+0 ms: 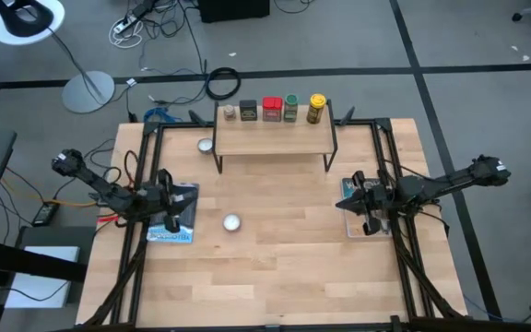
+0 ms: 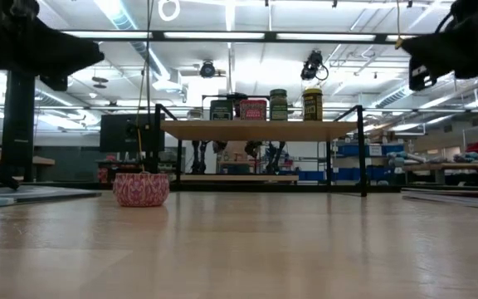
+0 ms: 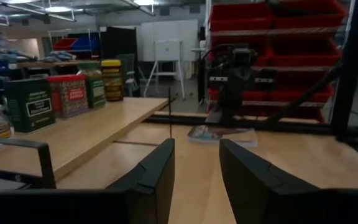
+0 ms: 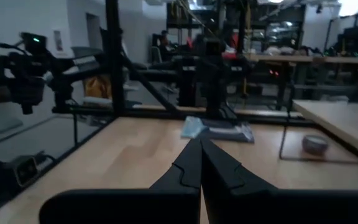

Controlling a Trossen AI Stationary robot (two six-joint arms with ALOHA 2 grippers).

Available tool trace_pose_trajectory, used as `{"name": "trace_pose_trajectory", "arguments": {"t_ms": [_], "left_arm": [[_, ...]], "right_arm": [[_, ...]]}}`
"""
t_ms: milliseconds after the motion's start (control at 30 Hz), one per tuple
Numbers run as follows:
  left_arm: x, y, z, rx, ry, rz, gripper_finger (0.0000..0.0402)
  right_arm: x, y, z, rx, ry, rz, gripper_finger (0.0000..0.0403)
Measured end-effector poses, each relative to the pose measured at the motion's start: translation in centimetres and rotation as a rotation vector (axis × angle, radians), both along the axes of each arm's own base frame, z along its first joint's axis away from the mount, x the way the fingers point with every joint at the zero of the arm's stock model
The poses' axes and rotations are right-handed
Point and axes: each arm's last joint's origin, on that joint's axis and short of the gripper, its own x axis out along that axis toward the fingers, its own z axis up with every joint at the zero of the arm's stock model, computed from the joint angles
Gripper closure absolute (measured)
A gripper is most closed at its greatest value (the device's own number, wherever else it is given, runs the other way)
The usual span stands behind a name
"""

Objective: Shelf spices
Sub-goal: Return to Home Position

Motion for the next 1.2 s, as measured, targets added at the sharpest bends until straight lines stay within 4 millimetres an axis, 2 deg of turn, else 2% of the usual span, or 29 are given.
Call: {"name": "trace_pose_trajectory", "arguments": {"t_ms": [267, 733, 933, 1200], "left_arm": [[0.5, 0.8, -0.5, -0.006, 0.037, 0.031, 0.0276], [0.8, 1.9, -1.6, 0.044, 0.145, 0.135, 0.0346], [0.8, 2.3, -2.4, 0.041, 0.217, 0.199, 0.0351], [0.8, 2.3, -2.4, 0.02, 0.21, 0.198, 0.0351]], "right_arm": [[0.3, -1.0, -0.7, -0.001, 0.046, 0.001, 0.0403], [0.3, -3.2, -1.7, -0.015, 0.143, -0.051, 0.0402], [0.3, -3.5, -1.7, -0.006, 0.147, -0.078, 0.0401], [0.3, -3.5, -2.2, 0.122, 0.2, -0.078, 0.0397]]}}
